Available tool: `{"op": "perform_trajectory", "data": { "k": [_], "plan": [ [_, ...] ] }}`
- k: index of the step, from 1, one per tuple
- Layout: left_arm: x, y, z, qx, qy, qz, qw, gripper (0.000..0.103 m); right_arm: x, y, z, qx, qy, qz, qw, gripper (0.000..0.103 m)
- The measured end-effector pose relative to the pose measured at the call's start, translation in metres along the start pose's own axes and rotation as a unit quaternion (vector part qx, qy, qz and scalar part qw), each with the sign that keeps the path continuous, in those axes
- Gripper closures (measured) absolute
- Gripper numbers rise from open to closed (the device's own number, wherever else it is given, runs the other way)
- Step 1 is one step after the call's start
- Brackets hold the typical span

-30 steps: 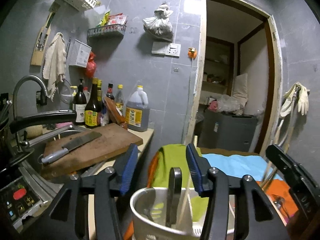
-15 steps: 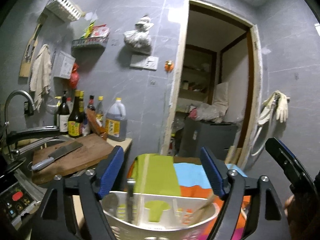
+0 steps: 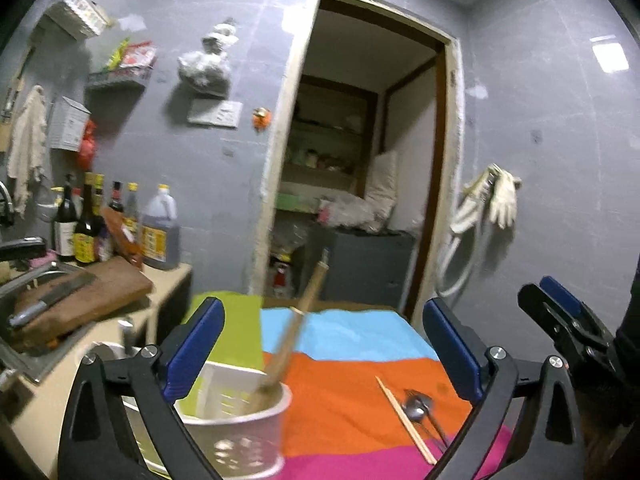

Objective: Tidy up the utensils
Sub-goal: 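Move both tools back over the remaining utensils on the cloth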

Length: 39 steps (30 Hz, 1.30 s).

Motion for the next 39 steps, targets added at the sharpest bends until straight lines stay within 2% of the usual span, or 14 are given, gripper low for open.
{"op": "perform_trajectory", "data": {
  "k": [7, 11, 18, 24, 27, 29, 32, 35, 39],
  "plan": [
    [0.033, -0.038, 0.021, 0.014, 0.039, 0.033, 0.9986, 0.005, 0.02, -0.04, -0.011, 0.032, 0.034, 0.002, 0.999, 0.0],
    [0.057, -0.052, 0.038, 0.015, 0.077, 0.043, 0.996, 0.005, 0.038, -0.055, -0.011, 0.051, 0.067, -0.01, 0.996, 0.0],
    [0.098, -0.063, 0.063, 0.018, 0.144, 0.05, 0.9882, 0.005, 0.073, -0.072, -0.001, 0.057, 0.134, -0.014, 0.989, 0.0],
    [0.127, -0.06, 0.084, 0.019, 0.195, 0.054, 0.9792, 0.006, 0.105, -0.077, 0.018, 0.045, 0.189, -0.017, 0.981, 0.0],
    [0.136, -0.056, 0.094, 0.025, 0.219, 0.045, 0.9743, 0.007, 0.119, -0.078, 0.028, 0.033, 0.215, -0.006, 0.976, 0.007],
    [0.141, -0.055, 0.101, 0.032, 0.24, 0.038, 0.9695, 0.019, 0.13, -0.079, 0.036, 0.025, 0.241, -0.001, 0.97, 0.02],
    [0.153, -0.056, 0.113, 0.047, 0.283, 0.027, 0.9575, 0.036, 0.146, -0.083, 0.045, 0.022, 0.278, 0.009, 0.96, 0.032],
    [0.162, -0.059, 0.121, 0.054, 0.307, 0.035, 0.9496, 0.046, 0.162, -0.085, 0.051, 0.012, 0.31, 0.022, 0.95, 0.043],
    [0.17, -0.065, 0.132, 0.07, 0.328, 0.032, 0.9416, 0.054, 0.177, -0.082, 0.059, -0.002, 0.34, 0.023, 0.94, 0.05]
  ]
}}
Point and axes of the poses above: each gripper's, at about its wrist camera, not at the fingertips, and z roughly the way its jaws point, y to its left, x to its underside, the point moved 8 cm from there along z, roughly the way its jaws point, and after that the axes turned 4 degrees about -z, right-handed, at the moved point
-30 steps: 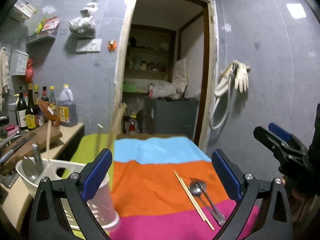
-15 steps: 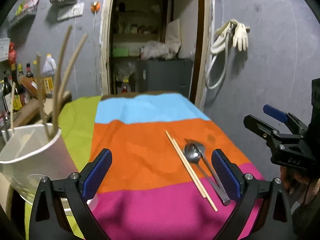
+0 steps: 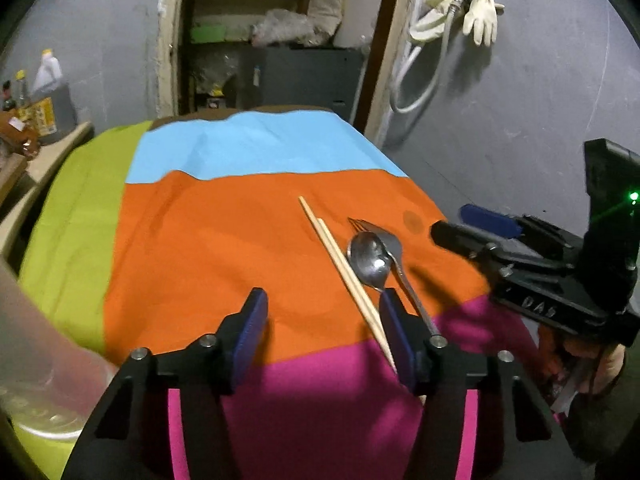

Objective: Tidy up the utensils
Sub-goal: 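Close the left tool on a chopstick while the right tool grasps the metal fork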

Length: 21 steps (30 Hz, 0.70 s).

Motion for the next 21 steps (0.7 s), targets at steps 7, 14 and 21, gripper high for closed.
{"op": "perform_trajectory", "data": {
  "k": [7, 14, 21],
  "plan": [
    [0.002, 0.002, 0.027, 0.026, 0.05, -0.011, 0.9984, 0.075, 0.004, 0.009, 0.02, -0.034, 0.044, -0.01, 0.998, 0.054],
    [0.007, 0.007, 0.039, 0.032, 0.068, -0.022, 0.9969, 0.077, 0.01, 0.014, 0.039, -0.072, 0.084, -0.001, 0.994, 0.064],
    [0.007, 0.007, 0.04, 0.028, 0.07, -0.02, 0.9969, 0.077, 0.013, 0.018, 0.05, -0.058, 0.107, -0.021, 0.992, 0.072]
  ]
}}
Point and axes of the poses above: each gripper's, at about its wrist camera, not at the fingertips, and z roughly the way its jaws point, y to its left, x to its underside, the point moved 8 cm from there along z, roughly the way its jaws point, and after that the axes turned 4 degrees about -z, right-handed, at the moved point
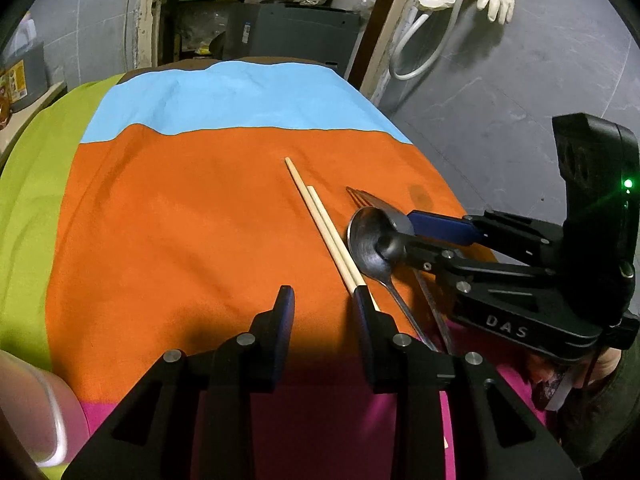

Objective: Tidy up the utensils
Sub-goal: 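Close the left tool on a chopstick while the right tool grasps the metal fork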

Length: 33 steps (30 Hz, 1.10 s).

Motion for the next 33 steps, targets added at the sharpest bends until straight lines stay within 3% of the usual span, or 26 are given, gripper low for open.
{"op": "perform_trajectory", "data": {
  "k": [2, 12, 17, 24, 33],
  "plan": [
    [-0.001, -0.001, 0.002, 0.001, 0.002, 0.001, 1.0, 0.077, -0.001, 0.001, -0.001, 0.002, -0.002, -0.007, 1.0, 0.079],
    [-0.019, -0.003, 0.018, 0.028, 0.022, -0.019, 0.9992, 0.084, 0.003, -0.019, -0.008, 0.009, -0.012, 0.011, 1.0, 0.08],
    [-0.026, -0.001, 0.023, 0.039, 0.032, -0.039, 0.998, 0.096, 0.007, -0.029, -0.011, 0.004, -0.012, 0.03, 0.999, 0.08],
    [-0.025, 0.006, 0.021, 0.062, 0.051, -0.072, 0.9942, 0.098, 0.007, -0.029, -0.01, -0.002, -0.012, 0.039, 0.999, 0.08],
    [-0.031, 0.006, 0.027, 0.04, 0.1, -0.096, 0.9895, 0.098, 0.004, -0.026, 0.003, 0.015, 0.011, 0.052, 0.998, 0.085]
  ]
}}
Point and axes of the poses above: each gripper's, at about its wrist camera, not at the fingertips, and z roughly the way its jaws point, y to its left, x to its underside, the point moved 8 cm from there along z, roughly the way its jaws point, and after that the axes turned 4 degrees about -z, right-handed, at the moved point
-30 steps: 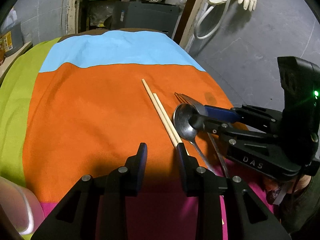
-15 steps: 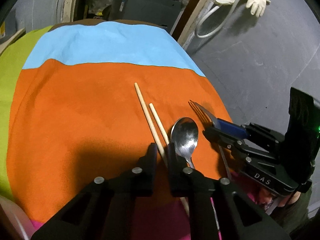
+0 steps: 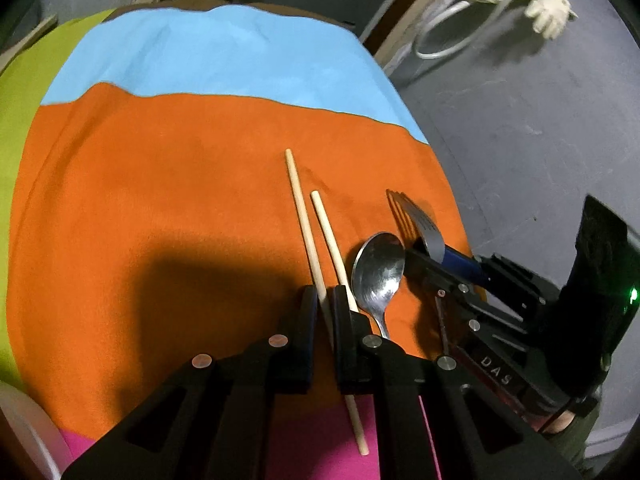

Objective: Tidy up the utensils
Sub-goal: 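Close the left tool on a chopstick while the right tool grasps the metal fork, then lift the chopstick and fork and carry them over the white holder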

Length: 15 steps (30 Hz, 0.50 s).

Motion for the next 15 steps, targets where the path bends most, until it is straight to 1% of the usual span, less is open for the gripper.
{"op": "perform_trajectory", "data": {
  "k": [1, 2, 4, 7, 9, 12, 15],
  "plan": [
    [0.001, 0.0, -0.001, 0.001, -0.001, -0.005, 1.0, 0.099, 0.0, 0.0, -0.001, 0.001, -0.002, 0.0, 1.0, 0.087],
    [0.003, 0.0, -0.003, 0.006, -0.004, -0.005, 1.0, 0.1, 0.001, 0.001, -0.002, 0.005, -0.004, -0.002, 1.0, 0.097],
    [0.009, 0.0, -0.008, 0.009, -0.012, 0.0, 0.9999, 0.1, 0.002, 0.0, -0.008, 0.018, -0.017, -0.005, 1.0, 0.099],
    [0.021, -0.002, -0.018, 0.012, -0.027, 0.012, 0.9995, 0.101, 0.002, 0.002, -0.019, 0.027, -0.037, -0.009, 0.999, 0.1],
    [0.028, -0.006, -0.025, 0.013, -0.04, 0.021, 0.9989, 0.101, 0.003, 0.005, -0.026, 0.023, -0.051, -0.012, 0.998, 0.1],
    [0.038, -0.009, -0.04, 0.014, -0.064, 0.033, 0.9973, 0.101, 0.003, 0.011, -0.036, 0.024, -0.072, -0.018, 0.997, 0.101],
    [0.045, -0.011, -0.056, 0.021, -0.099, 0.031, 0.9944, 0.101, 0.002, 0.018, -0.049, 0.025, -0.097, -0.023, 0.995, 0.101]
  ]
}}
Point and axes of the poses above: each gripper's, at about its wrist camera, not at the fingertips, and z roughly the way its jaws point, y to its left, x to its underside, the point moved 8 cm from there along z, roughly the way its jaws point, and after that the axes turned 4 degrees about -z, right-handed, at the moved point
